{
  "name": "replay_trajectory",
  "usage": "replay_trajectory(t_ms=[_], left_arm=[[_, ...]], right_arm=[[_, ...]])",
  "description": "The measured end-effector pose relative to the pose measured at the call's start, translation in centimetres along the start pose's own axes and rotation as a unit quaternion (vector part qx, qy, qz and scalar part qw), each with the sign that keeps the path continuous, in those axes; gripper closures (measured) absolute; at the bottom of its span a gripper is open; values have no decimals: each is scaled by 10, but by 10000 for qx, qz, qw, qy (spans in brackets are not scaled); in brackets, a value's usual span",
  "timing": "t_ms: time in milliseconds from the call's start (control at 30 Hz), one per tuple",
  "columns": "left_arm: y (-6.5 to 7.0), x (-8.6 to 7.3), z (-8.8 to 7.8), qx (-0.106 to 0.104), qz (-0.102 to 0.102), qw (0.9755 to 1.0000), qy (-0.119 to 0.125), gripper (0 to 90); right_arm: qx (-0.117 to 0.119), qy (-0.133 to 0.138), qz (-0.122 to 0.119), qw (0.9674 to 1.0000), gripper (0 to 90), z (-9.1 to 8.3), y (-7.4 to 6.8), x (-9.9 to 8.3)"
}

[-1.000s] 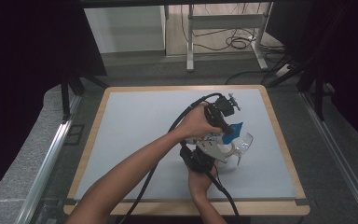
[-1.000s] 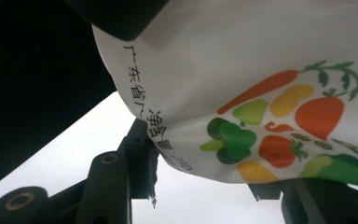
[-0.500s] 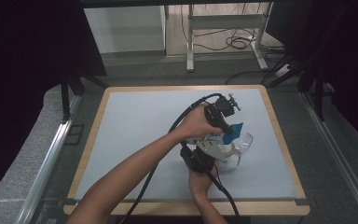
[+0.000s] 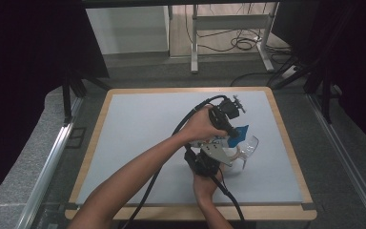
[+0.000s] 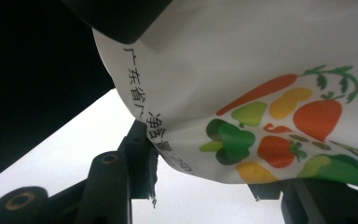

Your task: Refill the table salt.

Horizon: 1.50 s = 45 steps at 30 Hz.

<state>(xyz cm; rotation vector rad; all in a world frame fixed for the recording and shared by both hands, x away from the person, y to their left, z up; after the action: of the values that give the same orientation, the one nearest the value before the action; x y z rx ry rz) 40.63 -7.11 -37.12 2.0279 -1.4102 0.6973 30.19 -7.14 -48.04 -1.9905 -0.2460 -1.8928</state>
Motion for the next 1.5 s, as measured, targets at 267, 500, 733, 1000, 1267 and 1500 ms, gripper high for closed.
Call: replay_trajectory(t_ms=[267,500,733,1000,1267,1500], left_arm=[[1,1,2,2,11,10000,-44,900],[0,2,3,9,24,10000,-77,900],[1,1,7,-14,41,9999,-121,899],[1,1,7,-14,23,9999,-116,900],[0,-1,7,-23,24,9999,-108,900],[0,-1,6,-13,12,9999,-102,900]], right_arm=[[-9,-8,44,10000,525,0,1,0],[-19,12,165,9999,525,1,2,1],[-57,-19,135,9999,525,0,3,0],[-46,-15,116,9999,525,0,3,0],[-46,-34,70,10000,525,0,3,-1],[-35,-18,30,10000,527,0,2,-1]])
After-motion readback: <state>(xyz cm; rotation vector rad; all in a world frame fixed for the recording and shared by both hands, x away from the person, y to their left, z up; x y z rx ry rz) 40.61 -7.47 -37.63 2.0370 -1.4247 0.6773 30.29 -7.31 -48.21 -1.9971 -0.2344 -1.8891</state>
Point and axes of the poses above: each handheld gripper's, and its own axes: z roughly forward along the jaws, x roughly out of its top, y roughly to its right, the point moved 1 cm from there along z, roughly forward along the jaws, and after that the axes turned 11 degrees about y, right-handed, at the moved point
